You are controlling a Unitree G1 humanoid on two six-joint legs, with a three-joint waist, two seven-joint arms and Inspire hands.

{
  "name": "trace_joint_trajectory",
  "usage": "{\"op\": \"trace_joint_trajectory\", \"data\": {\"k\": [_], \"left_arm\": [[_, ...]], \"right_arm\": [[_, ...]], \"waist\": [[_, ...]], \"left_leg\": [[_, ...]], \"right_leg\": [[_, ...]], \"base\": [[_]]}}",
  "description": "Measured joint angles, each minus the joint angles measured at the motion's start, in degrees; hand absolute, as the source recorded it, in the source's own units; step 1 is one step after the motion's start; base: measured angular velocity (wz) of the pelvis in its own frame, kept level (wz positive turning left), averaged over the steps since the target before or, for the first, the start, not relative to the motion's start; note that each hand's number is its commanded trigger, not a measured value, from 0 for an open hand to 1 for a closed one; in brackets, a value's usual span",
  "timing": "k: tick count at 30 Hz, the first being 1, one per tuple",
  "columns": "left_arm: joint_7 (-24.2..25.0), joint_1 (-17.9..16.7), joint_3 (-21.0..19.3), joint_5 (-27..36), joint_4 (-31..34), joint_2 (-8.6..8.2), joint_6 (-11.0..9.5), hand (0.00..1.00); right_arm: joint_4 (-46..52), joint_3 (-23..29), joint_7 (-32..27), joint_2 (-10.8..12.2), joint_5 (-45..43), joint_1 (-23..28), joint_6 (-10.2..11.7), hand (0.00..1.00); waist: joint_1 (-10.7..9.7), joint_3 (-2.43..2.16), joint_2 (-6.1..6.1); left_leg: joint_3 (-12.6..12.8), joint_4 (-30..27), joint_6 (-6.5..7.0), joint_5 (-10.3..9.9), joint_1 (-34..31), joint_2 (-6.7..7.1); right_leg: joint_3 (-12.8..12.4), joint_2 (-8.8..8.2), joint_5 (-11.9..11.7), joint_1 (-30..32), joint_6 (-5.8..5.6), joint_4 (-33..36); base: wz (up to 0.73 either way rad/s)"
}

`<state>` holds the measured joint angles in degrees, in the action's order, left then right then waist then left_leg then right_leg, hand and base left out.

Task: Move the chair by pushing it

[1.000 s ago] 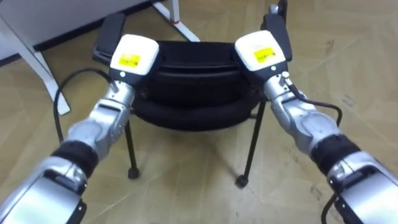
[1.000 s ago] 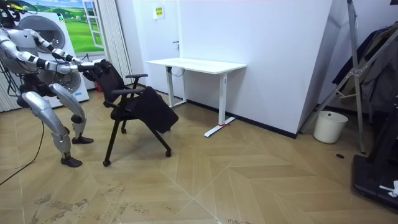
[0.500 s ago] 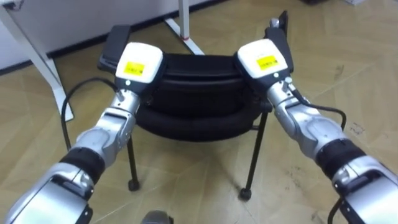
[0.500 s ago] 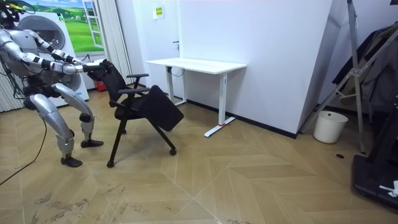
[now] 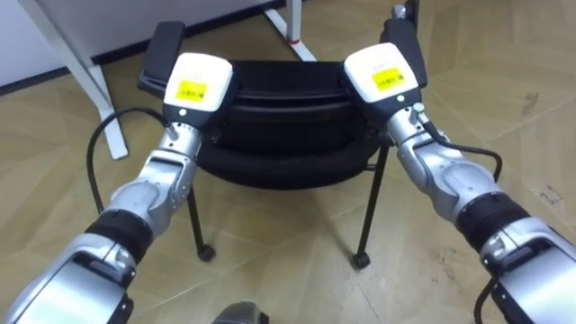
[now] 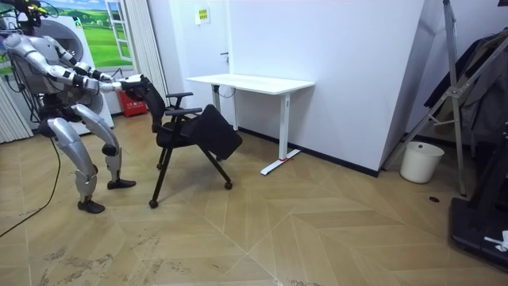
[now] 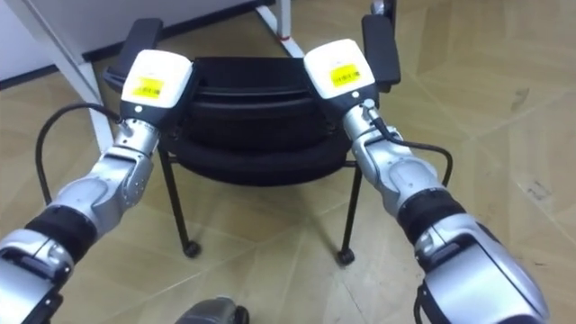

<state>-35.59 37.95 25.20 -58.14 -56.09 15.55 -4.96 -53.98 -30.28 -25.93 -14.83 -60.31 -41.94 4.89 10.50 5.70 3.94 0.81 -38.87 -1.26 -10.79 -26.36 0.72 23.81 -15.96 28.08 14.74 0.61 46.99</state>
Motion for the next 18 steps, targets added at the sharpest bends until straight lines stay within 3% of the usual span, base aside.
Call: {"op": "trace_joint_trajectory", "data": {"k": [5, 8, 10, 12, 14, 16, 18], "left_arm": [[-0.36, -0.27, -0.33, -0.23, 1.22, 0.98, 0.2, 1.0], [-1.16, -0.33, -0.82, -0.23, 1.24, 1.29, 0.2, 1.0], [-1.48, -1.05, -1.47, -0.76, 1.83, 1.47, 0.4, 1.0], [-1.52, -1.57, -2.36, -1.47, 2.5, 1.47, 0.46, 1.0], [-1.79, -1.72, -2.5, -1.51, 2.51, 1.42, 0.62, 1.0], [-2.23, -2.54, -2.49, -1.74, 2.49, 1.43, 0.85, 1.0], [-2.74, -3.55, -2.7, -1.78, 2.45, 1.68, 0.87, 1.0]], "right_arm": [[-0.15, -0.04, -0.24, 0.44, 0.16, -0.78, -0.05, 1.0], [-0.3, -0.41, -0.32, 0.9, 0.19, -1.47, -0.45, 1.0], [-0.39, -1.11, -0.55, 1.19, 0.51, -1.5, -0.64, 1.0], [-0.4, -1.13, -0.94, 1.39, 0.48, -1.54, -0.82, 1.0], [-0.94, -1.27, -1.11, 1.55, 0.45, -1.87, -1.05, 1.0], [-1.77, -1.91, -1.15, 2.41, 0.99, -1.64, -1.25, 1.0], [-2.25, -1.99, -1.32, 3.06, 1.07, -1.15, -1.83, 1.0]], "waist": [[1.23, 0.06, 0.91], [3.12, -0.07, 1.72], [4.04, -0.54, 2.56], [4.04, -0.6, 2.69], [4.53, -0.6, 2.69], [4.93, -0.58, 2.61], [5.77, -0.46, 2.18]], "left_leg": [[-0.01, -0.66, 0.35, -1.1, -0.1, 0.89], [-0.15, -1.0, 0.68, -1.76, -0.12, 1.71], [-0.19, -1.02, 1.05, -2.04, -0.06, 2.7], [-0.28, -1.24, 1.44, -2.34, 0.04, 3.05], [0.14, -1.82, 2.25, -3.54, 0.62, 3.38], [-0.35, -2.49, 2.54, -7.6, 3.2, 4.14], [-1.17, -4.87, 2.65, -9.79, 4.2, 4.6]], "right_leg": [[1.62, -0.89, 0.85, -1.73, -1.0, -0.95], [1.61, -1.68, 1.23, -2.12, -1.42, -1.06], [1.84, -2.34, 1.56, -2.99, -2.09, -1.62], [1.08, -2.52, 1.71, -3.71, -2.39, -1.36], [0.34, -2.87, 1.46, -3.61, -2.88, 0.93], [-1.08, -4.36, 0.66, -3.28, -4.07, 7.41], [-2.52, -5.19, -1.14, -2.82, -3.33, 12.79]], "base": [[0.16], [0.05], [0.18], [0.35], [0.35], [0.36], [0.23]]}}
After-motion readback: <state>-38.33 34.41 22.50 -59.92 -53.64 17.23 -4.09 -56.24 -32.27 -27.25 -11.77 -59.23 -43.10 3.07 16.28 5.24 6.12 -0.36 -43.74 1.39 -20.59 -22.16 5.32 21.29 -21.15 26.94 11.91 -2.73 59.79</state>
